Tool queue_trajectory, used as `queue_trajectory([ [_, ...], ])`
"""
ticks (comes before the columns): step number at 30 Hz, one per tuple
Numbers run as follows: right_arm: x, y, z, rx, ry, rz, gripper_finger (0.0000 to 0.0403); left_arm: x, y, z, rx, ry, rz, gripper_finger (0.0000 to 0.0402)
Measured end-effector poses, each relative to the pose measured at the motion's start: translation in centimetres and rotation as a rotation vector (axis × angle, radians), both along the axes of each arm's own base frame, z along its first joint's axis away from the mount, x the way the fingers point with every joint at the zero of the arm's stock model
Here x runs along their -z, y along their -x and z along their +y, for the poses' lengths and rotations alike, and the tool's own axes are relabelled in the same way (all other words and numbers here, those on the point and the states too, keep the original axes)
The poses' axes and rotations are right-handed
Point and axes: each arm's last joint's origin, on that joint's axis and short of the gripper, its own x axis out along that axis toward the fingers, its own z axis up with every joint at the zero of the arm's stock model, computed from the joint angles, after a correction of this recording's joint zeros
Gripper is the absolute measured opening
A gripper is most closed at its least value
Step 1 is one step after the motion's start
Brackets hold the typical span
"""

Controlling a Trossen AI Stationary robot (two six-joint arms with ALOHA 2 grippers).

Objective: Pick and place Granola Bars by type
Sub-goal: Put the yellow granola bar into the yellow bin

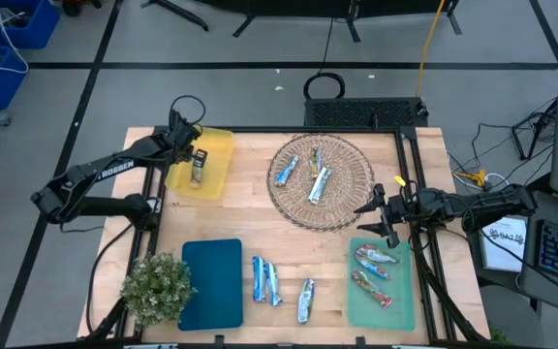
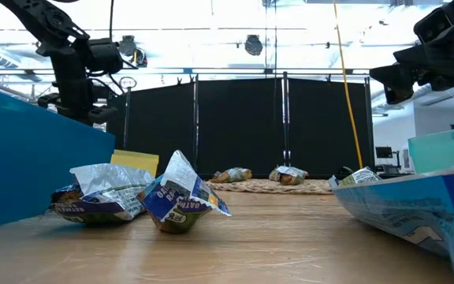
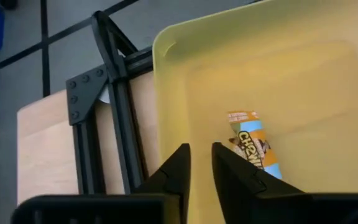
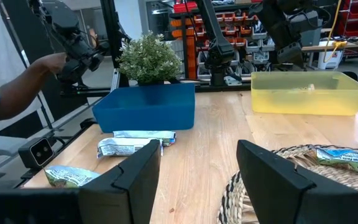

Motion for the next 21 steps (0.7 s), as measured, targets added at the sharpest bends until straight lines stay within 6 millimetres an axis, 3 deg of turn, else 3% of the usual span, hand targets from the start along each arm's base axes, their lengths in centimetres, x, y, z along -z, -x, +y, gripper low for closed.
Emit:
queue_trajectory([
  [5, 0.0, 0.0, 0.0, 0.0, 0.0, 0.0, 0.0203, -0.1, -0.2, 0.1, 0.018, -0.016, -0.005, 0.0116],
  [12, 0.0, 0.0, 0.0, 0.0, 0.0, 0.0, 0.0203, -0.8, -2.4, -0.4, 0.287, -0.094, -0.013, 0.0169],
  [21, 0.0, 0.0, 0.0, 0.0, 0.0, 0.0, 0.0203, -2.4, -6.2, -2.2, 0.556, -0.21, -0.259, 0.0203],
])
